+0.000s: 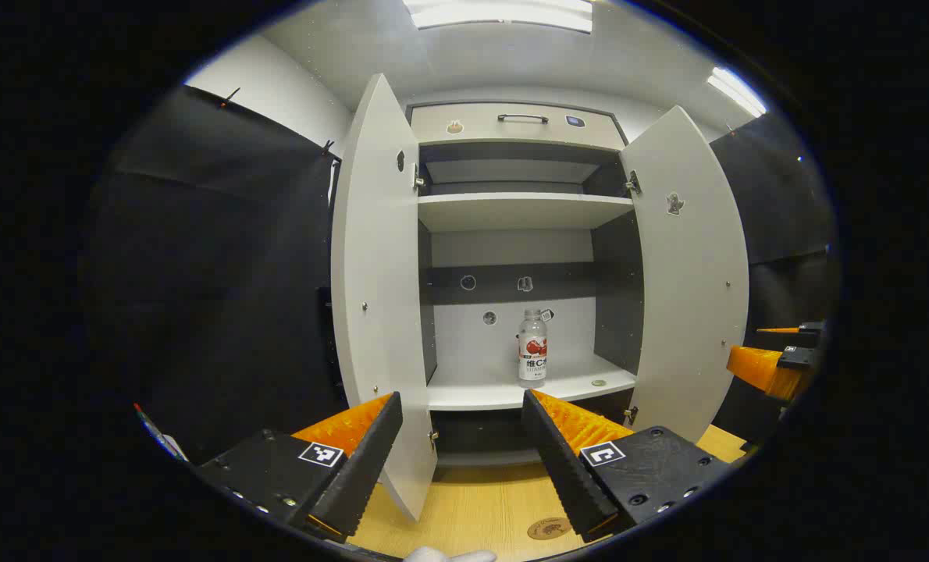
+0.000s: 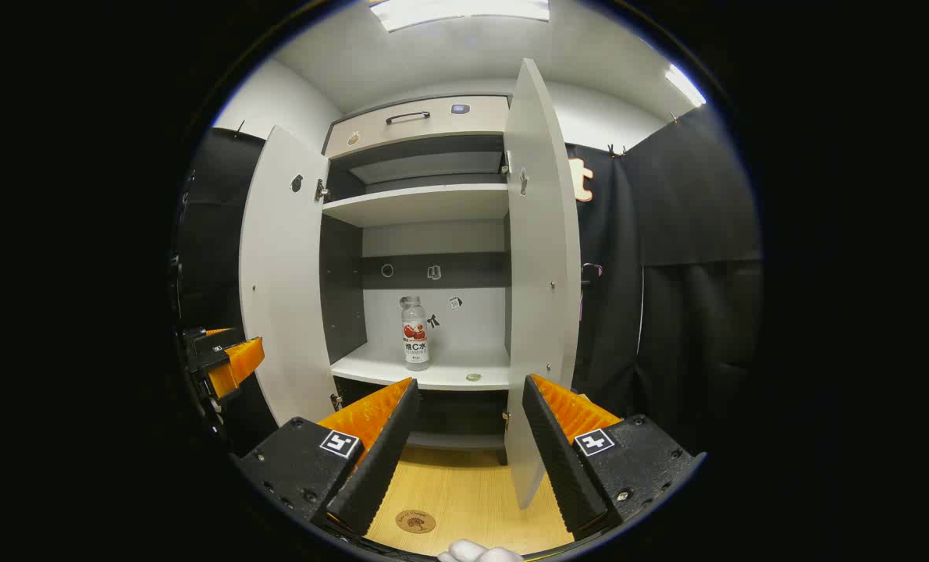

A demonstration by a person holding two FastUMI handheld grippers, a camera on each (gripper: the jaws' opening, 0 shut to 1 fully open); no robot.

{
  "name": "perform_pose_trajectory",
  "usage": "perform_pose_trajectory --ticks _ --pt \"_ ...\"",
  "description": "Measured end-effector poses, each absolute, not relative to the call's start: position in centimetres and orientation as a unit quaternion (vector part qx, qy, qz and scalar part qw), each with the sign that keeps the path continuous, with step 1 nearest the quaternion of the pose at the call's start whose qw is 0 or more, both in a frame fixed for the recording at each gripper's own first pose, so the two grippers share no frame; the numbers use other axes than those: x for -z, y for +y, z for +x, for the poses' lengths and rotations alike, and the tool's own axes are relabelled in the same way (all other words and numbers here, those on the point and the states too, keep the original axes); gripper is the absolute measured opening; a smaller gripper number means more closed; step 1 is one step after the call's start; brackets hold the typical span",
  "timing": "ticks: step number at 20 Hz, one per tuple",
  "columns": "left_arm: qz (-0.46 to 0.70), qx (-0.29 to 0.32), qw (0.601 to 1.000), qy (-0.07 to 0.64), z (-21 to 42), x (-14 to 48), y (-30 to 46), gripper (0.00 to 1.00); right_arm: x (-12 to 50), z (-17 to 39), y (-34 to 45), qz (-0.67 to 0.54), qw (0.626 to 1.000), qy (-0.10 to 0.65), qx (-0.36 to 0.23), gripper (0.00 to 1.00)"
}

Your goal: Grasp the bottle in the cabinet with the left hand and place it on the coaster, then close the right door with the right hand and the left door with the left hand.

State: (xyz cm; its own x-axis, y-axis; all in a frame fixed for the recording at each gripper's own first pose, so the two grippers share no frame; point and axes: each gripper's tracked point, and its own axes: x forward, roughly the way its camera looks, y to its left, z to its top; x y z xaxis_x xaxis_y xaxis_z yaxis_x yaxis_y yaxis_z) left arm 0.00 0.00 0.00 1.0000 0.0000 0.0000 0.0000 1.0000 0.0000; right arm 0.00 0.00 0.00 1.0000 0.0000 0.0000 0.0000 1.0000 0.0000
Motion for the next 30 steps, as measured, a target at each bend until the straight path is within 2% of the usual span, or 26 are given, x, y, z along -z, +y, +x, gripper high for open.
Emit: perform_pose_trajectory --ticks 9,10,11,14,15,17,21,26,27,30 --pt "0.001 -0.001 1.0 -0.004 0.2 -0.1 -0.3 0.94 -0.6 0.2 0.0 -0.009 1.0 -0.001 -0.003 0.82" --pt "0.002 -0.001 1.0 -0.003 0.2 0.0 -0.4 0.91 -0.6 0.2 0.1 -0.009 1.0 -0.001 -0.004 0.82" --pt "0.001 0.0 1.0 -0.004 0.3 0.0 -0.4 0.94 -0.7 0.3 0.2 -0.009 1.0 -0.001 -0.005 0.82" --pt "-0.002 0.002 1.0 -0.004 1.1 0.0 -0.5 0.94 -0.7 0.3 0.4 -0.005 1.0 0.002 -0.009 0.82" --pt "-0.003 0.004 1.0 -0.004 1.5 0.0 -0.7 0.91 -0.7 0.2 0.4 -0.002 1.0 0.003 -0.01 0.82" --pt "-0.003 0.013 1.0 -0.005 2.5 -0.2 -1.3 0.94 -1.0 0.1 0.1 -0.003 1.0 0.001 -0.006 0.82" --pt "-0.007 0.037 0.999 -0.013 5.7 -0.7 -3.4 0.94 -1.2 0.0 -1.0 -0.003 1.0 0.004 0.006 0.82" --pt "0.016 0.061 0.997 -0.035 12.6 -2.4 -6.7 0.95 -1.6 0.0 -2.8 0.003 1.0 0.012 0.025 0.82" --pt "0.02 0.068 0.997 -0.039 14.2 -2.7 -7.5 0.92 -1.7 -0.1 -3.3 0.004 0.999 0.014 0.029 0.82" --pt "0.024 0.084 0.995 -0.051 19.4 -3.5 -10.3 0.96 -2.5 -0.3 -5.0 0.001 0.999 0.012 0.047 0.82"
